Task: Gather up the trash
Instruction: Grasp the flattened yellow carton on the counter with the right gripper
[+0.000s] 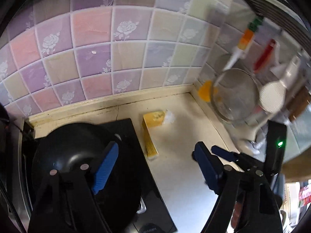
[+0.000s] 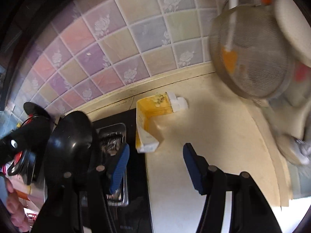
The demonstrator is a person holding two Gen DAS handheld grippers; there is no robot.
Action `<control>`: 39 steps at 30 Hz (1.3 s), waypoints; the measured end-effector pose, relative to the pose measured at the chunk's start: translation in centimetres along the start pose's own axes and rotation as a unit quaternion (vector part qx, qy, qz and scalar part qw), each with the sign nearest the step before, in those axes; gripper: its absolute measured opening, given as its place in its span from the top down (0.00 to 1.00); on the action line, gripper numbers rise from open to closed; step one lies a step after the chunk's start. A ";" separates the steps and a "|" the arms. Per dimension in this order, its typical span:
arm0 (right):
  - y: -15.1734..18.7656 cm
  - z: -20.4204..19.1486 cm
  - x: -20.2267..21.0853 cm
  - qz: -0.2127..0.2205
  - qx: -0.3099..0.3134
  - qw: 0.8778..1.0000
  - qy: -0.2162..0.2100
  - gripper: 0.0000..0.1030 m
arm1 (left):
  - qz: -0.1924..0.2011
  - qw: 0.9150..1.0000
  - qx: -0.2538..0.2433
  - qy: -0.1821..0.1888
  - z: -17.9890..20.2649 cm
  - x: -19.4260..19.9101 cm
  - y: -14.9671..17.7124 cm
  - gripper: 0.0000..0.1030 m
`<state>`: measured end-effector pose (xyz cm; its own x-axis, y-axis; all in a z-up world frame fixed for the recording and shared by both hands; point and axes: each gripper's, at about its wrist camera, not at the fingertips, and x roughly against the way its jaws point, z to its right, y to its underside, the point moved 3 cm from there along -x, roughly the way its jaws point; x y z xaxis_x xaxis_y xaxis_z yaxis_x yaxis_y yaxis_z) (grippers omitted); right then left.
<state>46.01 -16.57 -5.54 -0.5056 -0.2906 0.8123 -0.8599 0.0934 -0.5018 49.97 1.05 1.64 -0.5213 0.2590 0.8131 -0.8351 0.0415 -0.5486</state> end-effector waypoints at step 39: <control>-0.4 0.6 -3.6 0.001 -0.043 0.999 -0.027 0.96 | -0.044 0.998 -0.044 -0.010 0.8 -6.1 0.6 0.48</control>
<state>48.26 -16.13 -8.42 -0.5042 -0.3415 0.7932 -0.8633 0.1753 -0.4732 52.54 -1.26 -3.49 -0.4500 0.2321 0.8623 -0.8599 0.1479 -0.4885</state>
